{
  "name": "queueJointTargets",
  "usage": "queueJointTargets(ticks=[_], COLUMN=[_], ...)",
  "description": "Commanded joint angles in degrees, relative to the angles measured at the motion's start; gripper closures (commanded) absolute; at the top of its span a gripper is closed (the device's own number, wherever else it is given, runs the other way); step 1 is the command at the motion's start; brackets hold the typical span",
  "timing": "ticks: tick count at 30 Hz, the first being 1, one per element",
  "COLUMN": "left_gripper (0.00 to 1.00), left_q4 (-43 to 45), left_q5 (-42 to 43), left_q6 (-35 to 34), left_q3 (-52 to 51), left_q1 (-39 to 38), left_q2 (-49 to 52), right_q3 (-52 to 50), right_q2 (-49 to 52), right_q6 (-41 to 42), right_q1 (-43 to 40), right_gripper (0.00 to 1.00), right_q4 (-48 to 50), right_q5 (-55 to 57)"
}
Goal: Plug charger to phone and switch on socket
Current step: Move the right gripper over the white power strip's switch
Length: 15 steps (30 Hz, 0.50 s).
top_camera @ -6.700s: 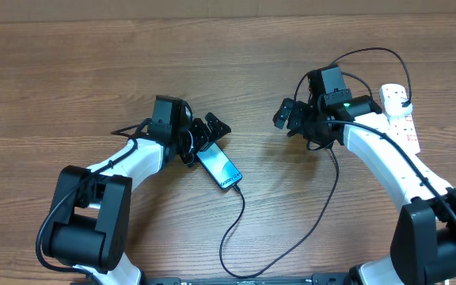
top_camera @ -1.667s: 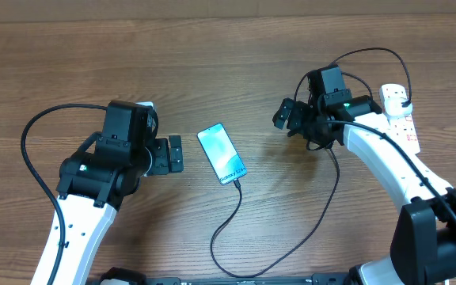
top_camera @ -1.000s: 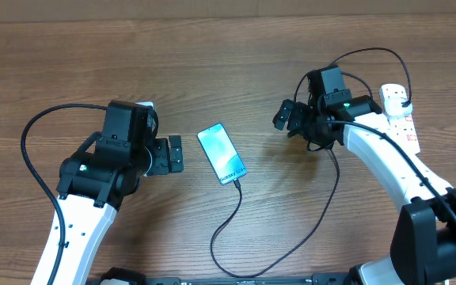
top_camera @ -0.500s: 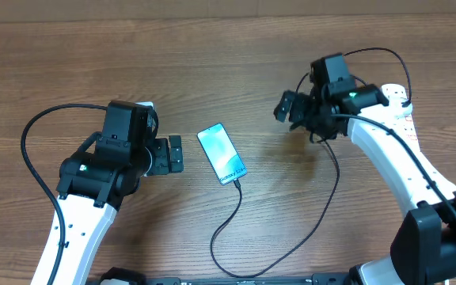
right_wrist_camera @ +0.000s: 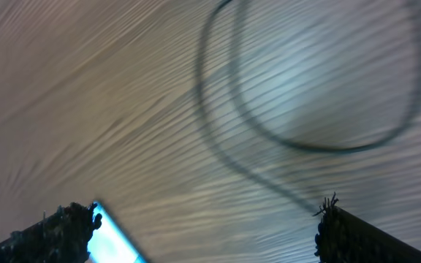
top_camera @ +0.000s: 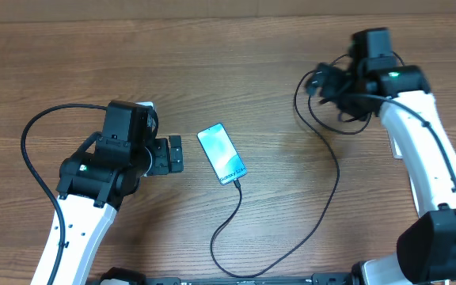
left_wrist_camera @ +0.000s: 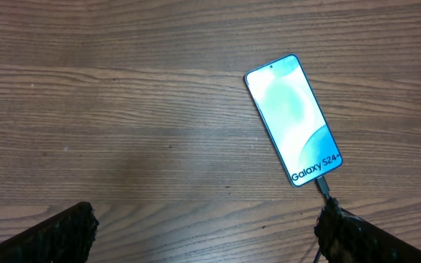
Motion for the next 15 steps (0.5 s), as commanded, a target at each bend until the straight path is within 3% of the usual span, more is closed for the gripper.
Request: queueJointTargets(ticks=[1,15], left_gripper=[0.00,0.00], left_q4=[0.07,0.04], left_q5=[-0.76,-0.76], left_q6=[1.25,1.25], left_q3=[0.94,0.94], left_q1=[0.28,0.28], left_q2=[0.02,0.02], right_q3=[1.49,0.33], right_q2=[-0.98,-0.87], right_q6=[-1.75,-6.32], right_q1=[-4.98,-24.63], right_gripper=[0.00,0.00], right_q4=[0.04,2.29], right_q5=[1.01,-3.89])
